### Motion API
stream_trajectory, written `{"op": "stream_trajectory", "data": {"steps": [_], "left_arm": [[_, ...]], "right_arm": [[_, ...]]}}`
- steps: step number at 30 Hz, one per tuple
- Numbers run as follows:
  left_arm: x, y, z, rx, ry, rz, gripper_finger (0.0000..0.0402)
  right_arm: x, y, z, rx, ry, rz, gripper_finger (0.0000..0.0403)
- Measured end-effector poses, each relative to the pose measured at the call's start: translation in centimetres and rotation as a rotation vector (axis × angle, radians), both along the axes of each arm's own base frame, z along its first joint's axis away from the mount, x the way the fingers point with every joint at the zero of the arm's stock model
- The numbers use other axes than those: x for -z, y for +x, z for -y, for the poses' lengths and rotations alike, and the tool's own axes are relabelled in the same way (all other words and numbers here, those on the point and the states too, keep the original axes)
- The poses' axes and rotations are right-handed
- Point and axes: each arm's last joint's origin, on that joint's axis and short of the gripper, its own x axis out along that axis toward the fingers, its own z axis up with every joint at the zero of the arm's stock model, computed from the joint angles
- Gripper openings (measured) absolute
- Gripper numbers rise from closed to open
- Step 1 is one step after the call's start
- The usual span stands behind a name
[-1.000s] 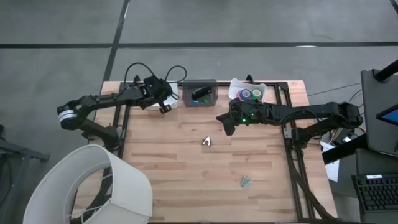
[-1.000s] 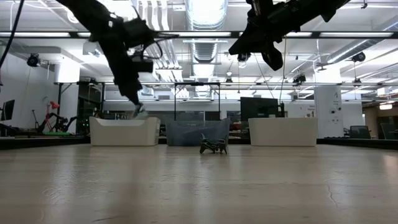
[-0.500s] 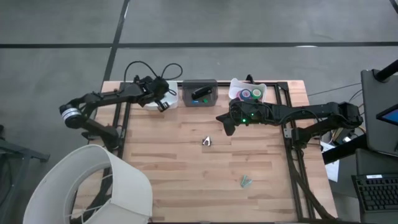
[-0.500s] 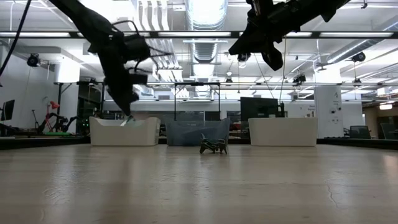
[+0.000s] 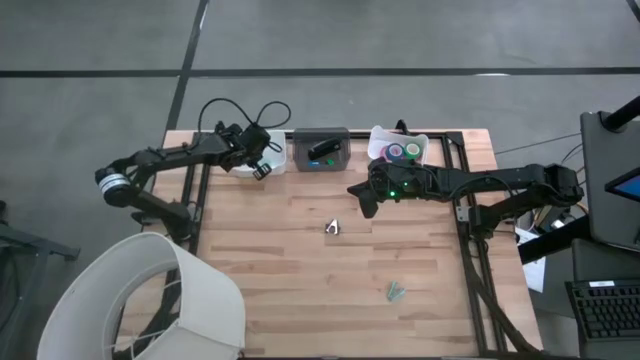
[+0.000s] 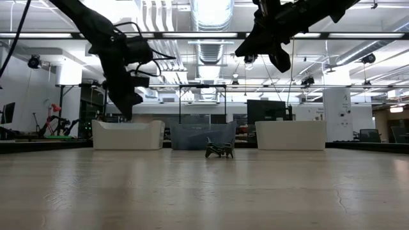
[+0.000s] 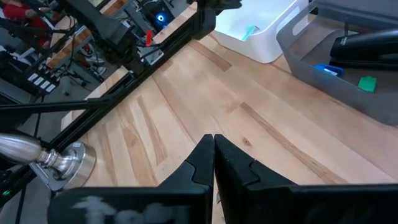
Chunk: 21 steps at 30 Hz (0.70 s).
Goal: Pick and place Stapler, Stapler remover, tape
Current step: Put the gray staple remover into the left white bin
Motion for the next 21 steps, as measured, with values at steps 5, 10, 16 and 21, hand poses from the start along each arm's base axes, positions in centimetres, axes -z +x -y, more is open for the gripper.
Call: {"op": "stream_trajectory", "data": {"steps": [5, 10, 16, 21], "left_arm": [[-0.9, 0.3, 0.9, 0.044, -0.086, 0.123, 0.0058], [-3.0, 1.3, 2.4, 0.218, -0.245, 0.398, 0.0064], [-4.6, 2.8, 3.9, 0.285, -0.467, 0.709, 0.0062], [-4.6, 4.2, 5.5, 0.257, -0.595, 0.782, 0.0072]], "right_arm": [[0.0, 0.0, 0.0, 0.004, 0.005, 0.001, 0.0008], [0.0, 0.0, 0.0, 0.007, 0.011, 0.002, 0.0008], [0.0, 0.0, 0.0, 0.010, 0.019, 0.003, 0.0008], [0.0, 0.0, 0.0, 0.013, 0.025, 0.004, 0.0008]]}}
